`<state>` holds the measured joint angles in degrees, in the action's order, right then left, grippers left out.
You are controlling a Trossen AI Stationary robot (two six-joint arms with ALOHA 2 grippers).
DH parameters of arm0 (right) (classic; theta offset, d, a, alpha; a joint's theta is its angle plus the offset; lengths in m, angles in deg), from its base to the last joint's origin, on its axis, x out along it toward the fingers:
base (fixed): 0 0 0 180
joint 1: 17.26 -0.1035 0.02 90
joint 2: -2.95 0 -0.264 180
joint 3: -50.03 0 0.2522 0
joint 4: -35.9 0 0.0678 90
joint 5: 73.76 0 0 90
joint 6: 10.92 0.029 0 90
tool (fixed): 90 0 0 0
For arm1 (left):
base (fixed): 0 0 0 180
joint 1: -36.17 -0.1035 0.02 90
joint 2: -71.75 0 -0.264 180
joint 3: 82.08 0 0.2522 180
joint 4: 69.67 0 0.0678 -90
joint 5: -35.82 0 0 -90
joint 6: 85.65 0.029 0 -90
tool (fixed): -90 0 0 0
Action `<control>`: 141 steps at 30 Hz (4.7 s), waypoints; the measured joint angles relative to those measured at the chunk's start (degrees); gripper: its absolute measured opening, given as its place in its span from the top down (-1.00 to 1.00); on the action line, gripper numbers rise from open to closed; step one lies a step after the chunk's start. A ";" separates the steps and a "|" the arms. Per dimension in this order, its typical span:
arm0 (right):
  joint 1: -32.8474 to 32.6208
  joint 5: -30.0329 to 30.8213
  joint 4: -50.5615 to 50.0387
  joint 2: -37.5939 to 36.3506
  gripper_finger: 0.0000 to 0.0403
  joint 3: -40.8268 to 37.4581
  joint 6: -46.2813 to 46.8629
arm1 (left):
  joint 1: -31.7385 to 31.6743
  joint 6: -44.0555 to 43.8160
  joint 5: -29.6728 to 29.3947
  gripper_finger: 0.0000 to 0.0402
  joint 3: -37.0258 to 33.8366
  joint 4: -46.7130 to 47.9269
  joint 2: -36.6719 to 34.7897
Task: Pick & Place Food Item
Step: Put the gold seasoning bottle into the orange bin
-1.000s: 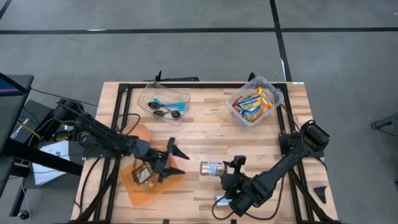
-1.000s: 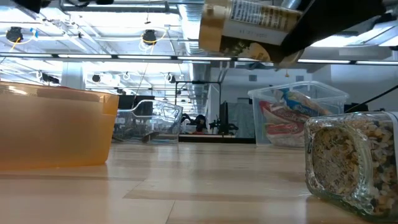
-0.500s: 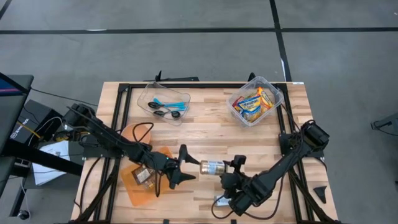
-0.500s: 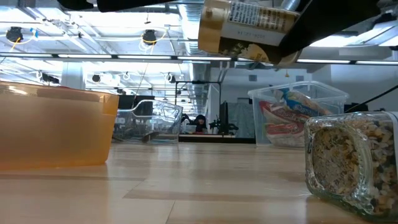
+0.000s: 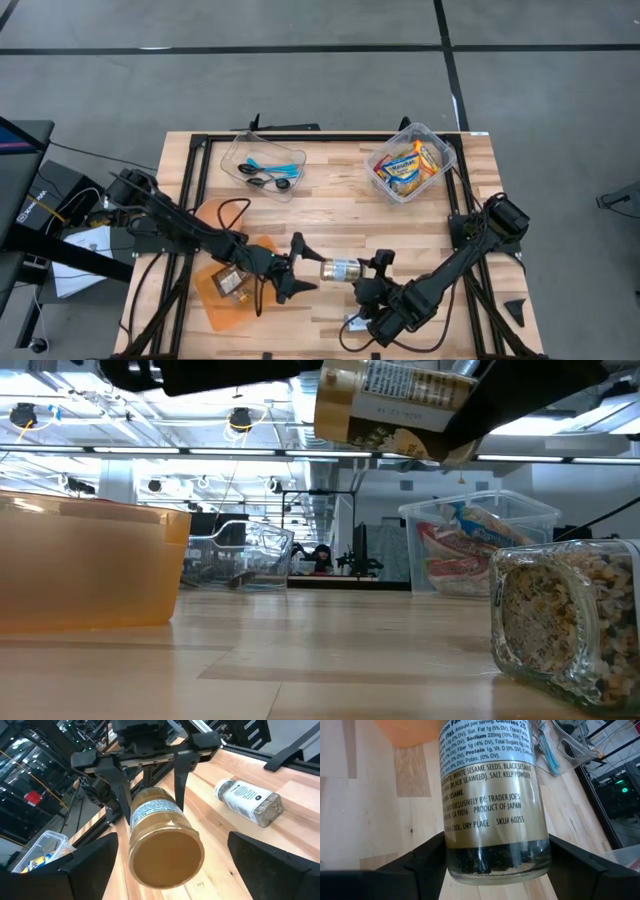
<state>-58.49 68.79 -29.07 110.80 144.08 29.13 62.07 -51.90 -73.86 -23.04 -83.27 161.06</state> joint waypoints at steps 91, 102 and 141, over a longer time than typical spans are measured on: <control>-0.07 0.63 -0.88 0.03 -0.37 -0.02 -0.01 | -8.74 -21.19 12.22 -0.75 -0.07 -9.58 6.65; -0.21 1.05 -1.39 0.03 -0.37 -0.02 -0.11 | -8.89 -25.28 11.96 -0.67 -0.02 -8.19 6.63; -0.37 1.94 -2.52 0.04 -0.37 -0.02 0.54 | -11.01 -38.69 17.15 -0.36 5.06 3.47 6.60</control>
<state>-58.86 70.74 -31.59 110.85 144.06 29.67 51.06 -90.59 -56.71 -17.98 -79.80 167.67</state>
